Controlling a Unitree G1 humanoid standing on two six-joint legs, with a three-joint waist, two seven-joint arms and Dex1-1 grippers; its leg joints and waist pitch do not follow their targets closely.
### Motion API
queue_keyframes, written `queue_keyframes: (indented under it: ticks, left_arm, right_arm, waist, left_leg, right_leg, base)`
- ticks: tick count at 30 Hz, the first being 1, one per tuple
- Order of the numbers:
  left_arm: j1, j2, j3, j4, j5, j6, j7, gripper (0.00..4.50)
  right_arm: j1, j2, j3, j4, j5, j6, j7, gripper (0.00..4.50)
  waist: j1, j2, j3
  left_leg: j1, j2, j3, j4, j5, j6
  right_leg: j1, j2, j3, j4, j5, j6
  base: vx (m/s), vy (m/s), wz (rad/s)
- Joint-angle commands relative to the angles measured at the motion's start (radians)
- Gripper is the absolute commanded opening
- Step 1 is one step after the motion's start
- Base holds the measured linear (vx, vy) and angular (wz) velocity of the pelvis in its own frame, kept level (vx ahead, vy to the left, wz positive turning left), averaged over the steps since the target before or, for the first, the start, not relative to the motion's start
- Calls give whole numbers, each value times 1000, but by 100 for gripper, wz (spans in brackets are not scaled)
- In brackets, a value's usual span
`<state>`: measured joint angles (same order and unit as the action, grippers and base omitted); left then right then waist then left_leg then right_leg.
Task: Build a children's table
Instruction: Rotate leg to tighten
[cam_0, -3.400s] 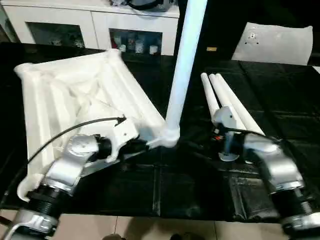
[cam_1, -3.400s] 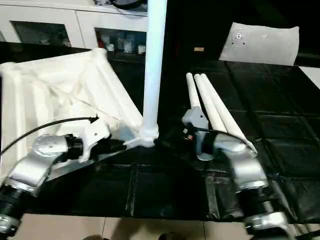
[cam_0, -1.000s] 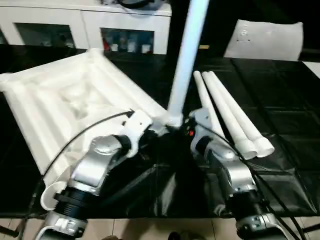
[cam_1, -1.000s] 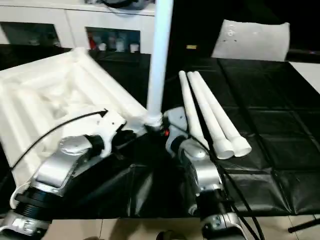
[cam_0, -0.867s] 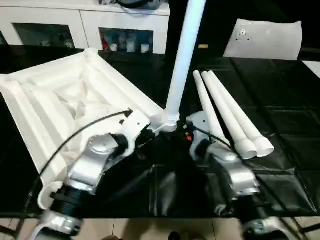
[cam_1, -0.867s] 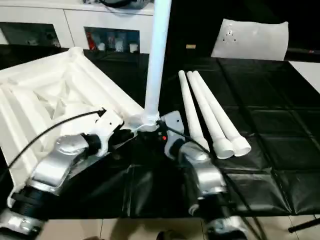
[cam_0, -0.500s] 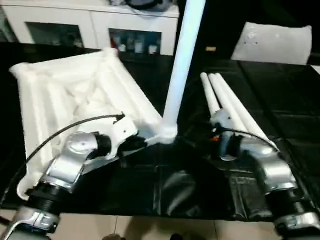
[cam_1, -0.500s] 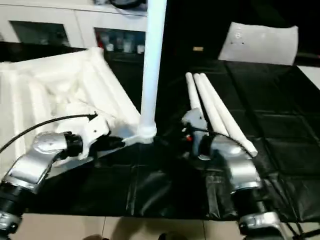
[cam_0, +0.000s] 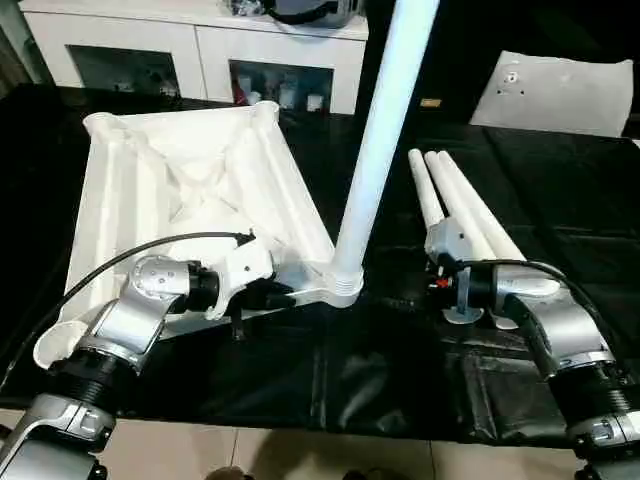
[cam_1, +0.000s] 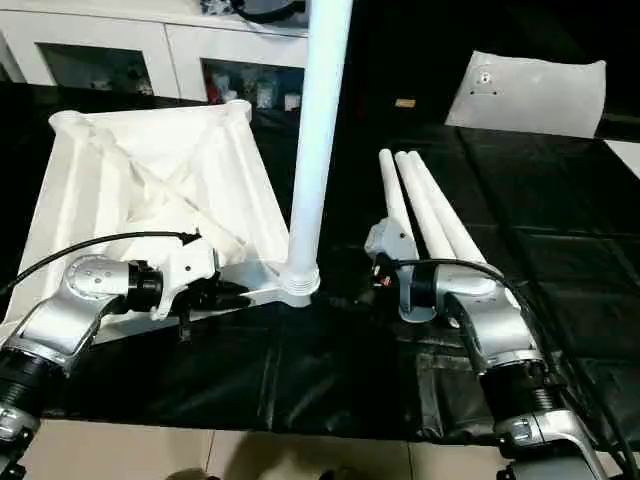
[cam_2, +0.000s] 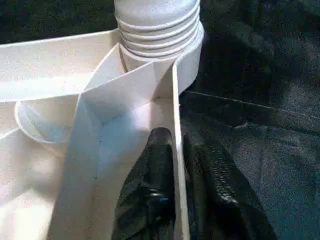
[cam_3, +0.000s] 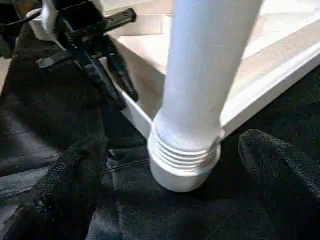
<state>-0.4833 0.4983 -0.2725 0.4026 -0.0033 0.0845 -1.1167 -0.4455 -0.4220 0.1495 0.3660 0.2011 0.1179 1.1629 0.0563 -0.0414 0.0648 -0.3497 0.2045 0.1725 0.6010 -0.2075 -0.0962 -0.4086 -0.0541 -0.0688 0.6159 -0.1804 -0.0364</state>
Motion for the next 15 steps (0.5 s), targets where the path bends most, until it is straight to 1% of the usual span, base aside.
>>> queue_keyframes:
  ticks: [1, 3, 5, 7, 8, 10, 11, 13, 15]
  left_arm:
    - [-12, -2, -10, 9, 12, 20, 0, 91]
    - [-14, -1, -13, 13, 10, 13, -7, 91]
    - [-18, -2, -13, 20, 9, 2, -7, 91]
    - [-22, -2, -13, 28, 10, -2, -7, 91]
    - [-26, -3, -12, 33, 7, -2, -11, 64]
    - [-34, -8, -10, 40, -10, 5, -36, 55]
    - [-34, -7, -13, 42, -8, 5, -41, 53]
    - [-36, -3, -25, 54, 4, -7, -46, 26]
    - [-38, -5, -27, 66, 13, -10, -38, 13]
  right_arm:
    - [13, -2, 9, -15, 5, -11, 4, 450]
    - [15, -1, 9, -14, 4, -13, 5, 450]
    - [20, 2, 9, -15, 4, -15, 7, 450]
    - [23, 3, 8, -14, 3, -17, 8, 450]
    - [25, 4, 8, -13, 2, -19, 9, 450]
    - [29, 3, 10, -9, 0, -27, 12, 450]
    - [29, 2, 11, -8, 1, -28, 12, 450]
    - [28, 1, 13, -7, 2, -31, 12, 450]
    - [29, 1, 13, -7, 2, -31, 11, 450]
  waist:
    - [-1, 3, -65]
    - [-1, 3, -66]
    - [0, 7, -67]
    - [-1, 6, -67]
    - [0, 7, -67]
    - [0, 7, -68]
    - [1, 9, -68]
    - [1, 8, -69]
    - [0, 8, -68]
  left_leg:
    - [-1, 27, -3, -67, -110, 64]
    - [-2, 26, -3, -66, -104, 67]
    - [-2, 26, -4, -67, -107, 66]
    - [-1, 26, -3, -67, -110, 65]
    - [-1, 26, -4, -67, -111, 64]
    - [-1, 25, -3, -66, -109, 65]
    - [-1, 25, -3, -66, -107, 64]
    - [-1, 27, -4, -67, -103, 64]
    - [-1, 26, -3, -66, -107, 65]
  right_leg:
    - [60, -78, 54, -74, -231, -180]
    - [60, -77, 54, -73, -217, -184]
    - [61, -78, 53, -73, -219, -186]
    - [60, -77, 53, -73, -217, -186]
    - [60, -77, 53, -74, -218, -186]
    - [61, -77, 53, -74, -214, -187]
    - [61, -77, 53, -74, -210, -188]
    - [61, -77, 53, -71, -194, -193]
    - [61, -77, 54, -71, -191, -197]
  base:
    - [0, 0, 0]
    - [0, 0, 0]
    - [0, 0, 0]
    - [0, 0, 0]
    - [0, 0, 0]
    - [0, 0, 0]
    - [0, 0, 0]
    - [0, 0, 0]
    - [0, 0, 0]
